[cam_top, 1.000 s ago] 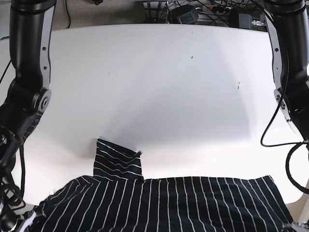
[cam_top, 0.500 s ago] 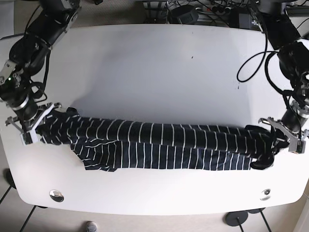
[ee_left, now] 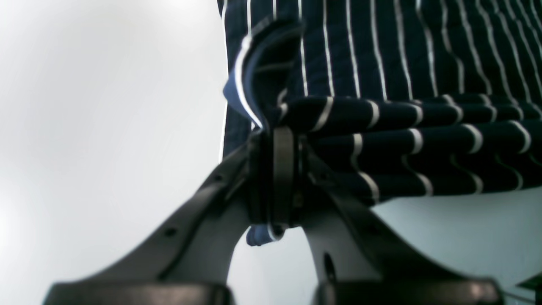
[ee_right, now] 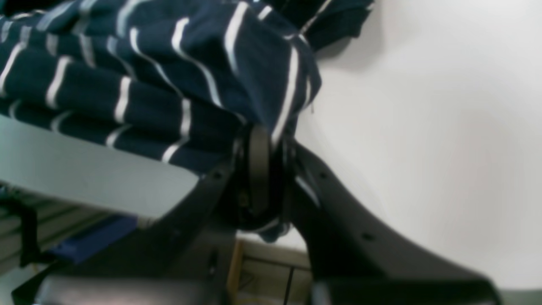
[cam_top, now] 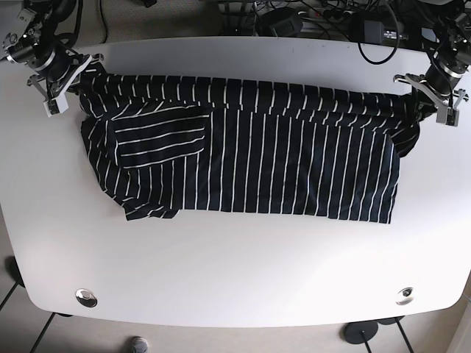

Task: Fold the T-shirt properly
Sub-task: 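Drag the held shirt edge outward with both grippers to spread it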

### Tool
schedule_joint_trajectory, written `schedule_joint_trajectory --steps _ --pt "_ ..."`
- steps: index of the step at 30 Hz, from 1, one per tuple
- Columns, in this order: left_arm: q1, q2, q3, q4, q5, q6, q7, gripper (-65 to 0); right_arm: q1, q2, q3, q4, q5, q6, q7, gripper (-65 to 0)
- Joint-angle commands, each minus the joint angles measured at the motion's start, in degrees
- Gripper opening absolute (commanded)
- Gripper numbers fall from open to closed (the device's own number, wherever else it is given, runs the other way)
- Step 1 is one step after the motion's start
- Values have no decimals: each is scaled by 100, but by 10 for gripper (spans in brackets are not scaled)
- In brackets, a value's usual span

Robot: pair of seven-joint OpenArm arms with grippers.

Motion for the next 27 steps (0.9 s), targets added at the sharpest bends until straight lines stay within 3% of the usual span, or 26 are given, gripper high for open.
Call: schedule_joint_trajectory --steps 1,5,9,11,13,15,18,21,27 --pt "49 -108 -77 90 -35 60 -175 -650 -120 103 53 109 -61 -14 91 -631" --pt "5 -108 -24 134 -61 60 -175 -650 -67 103 44 109 -61 -14 109 -631" --pt "-1006 -161 635 55 9 60 -175 -650 715 111 -106 83 -96 -14 135 -631" --pt "-1525 -152 1075 -7 369 60 -175 -650 1163 129 -308 74 -132 -14 135 -631" --pt "-2457 -126 1910 -42 1108 161 -175 -650 2034 94 -598 74 -580 -14 135 -631" --pt "-3143 -117 2402 -77 1539 170 -175 -650 2781 -73 -826 -32 -1028 -14 135 -631" --pt "-4074 -108 2780 -499 1758 187 -167 -650 3766 -108 -1125 -410 -1512 -14 135 -631" --pt "-5314 -144 2877 -1255 1767 196 -167 -650 5014 6 -1389 -937 -1828 -14 135 -631" --pt "-7389 -363 3026 -2539 1767 196 -175 -650 6966 393 -2031 -1904 -1916 -14 144 -631"
